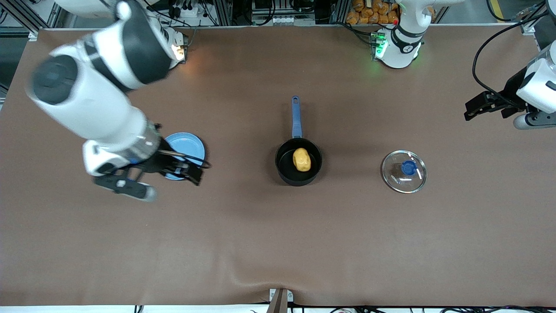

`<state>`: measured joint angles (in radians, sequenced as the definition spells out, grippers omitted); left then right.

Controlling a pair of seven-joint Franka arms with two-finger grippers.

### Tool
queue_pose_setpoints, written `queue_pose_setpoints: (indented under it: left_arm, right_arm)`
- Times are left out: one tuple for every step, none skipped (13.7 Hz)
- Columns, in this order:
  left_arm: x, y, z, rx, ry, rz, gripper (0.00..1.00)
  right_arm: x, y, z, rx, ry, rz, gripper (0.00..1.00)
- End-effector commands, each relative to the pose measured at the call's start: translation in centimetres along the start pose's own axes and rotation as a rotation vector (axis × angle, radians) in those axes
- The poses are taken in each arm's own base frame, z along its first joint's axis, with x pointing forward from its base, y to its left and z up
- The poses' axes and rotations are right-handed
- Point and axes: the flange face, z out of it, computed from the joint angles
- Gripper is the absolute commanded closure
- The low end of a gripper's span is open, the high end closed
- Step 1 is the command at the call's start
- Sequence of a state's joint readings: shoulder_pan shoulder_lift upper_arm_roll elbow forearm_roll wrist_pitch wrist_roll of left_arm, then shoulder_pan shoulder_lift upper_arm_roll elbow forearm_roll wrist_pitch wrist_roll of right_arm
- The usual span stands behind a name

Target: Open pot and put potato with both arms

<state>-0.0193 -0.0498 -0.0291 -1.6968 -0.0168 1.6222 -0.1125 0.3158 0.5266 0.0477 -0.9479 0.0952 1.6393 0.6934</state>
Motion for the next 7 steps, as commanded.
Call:
queue_pose_setpoints:
  left_arm:
    - [0.0, 0.2, -0.8, -0.026, 0.015, 0.019, 0.00]
    - [0.1, 0.1, -0.7, -0.032, 0.013, 0.017, 0.00]
    - [0.0, 0.1, -0.8, -0.032, 0.014, 0.017, 0.00]
    - [0.1, 0.2, -0.7, -0.032, 0.013, 0.019, 0.00]
    - [0.1, 0.2, -0.7, -0.032, 0.013, 0.019, 0.00]
    - [0.0, 0.3, -0.8, -0.034, 0.014, 0.019, 0.00]
    - [0.0, 0.3, -0.8, -0.034, 0.014, 0.020, 0.00]
  right_arm:
    - [0.0, 3.3, -4.1, 0.018, -0.029, 0.026, 0.00]
    - [0.8, 5.7, -3.9, -0.023, -0.081, 0.036, 0.00]
    - [1.8, 8.5, -4.0, -0.051, -0.123, 0.002, 0.00]
    - [1.7, 10.4, -4.4, -0.086, -0.176, -0.071, 0.00]
    - [1.9, 12.6, -6.2, -0.129, -0.162, -0.132, 0.00]
    - [2.3, 14.3, -7.5, -0.149, -0.149, -0.206, 0.00]
    - [2.4, 15.2, -7.7, -0.160, -0.167, -0.246, 0.00]
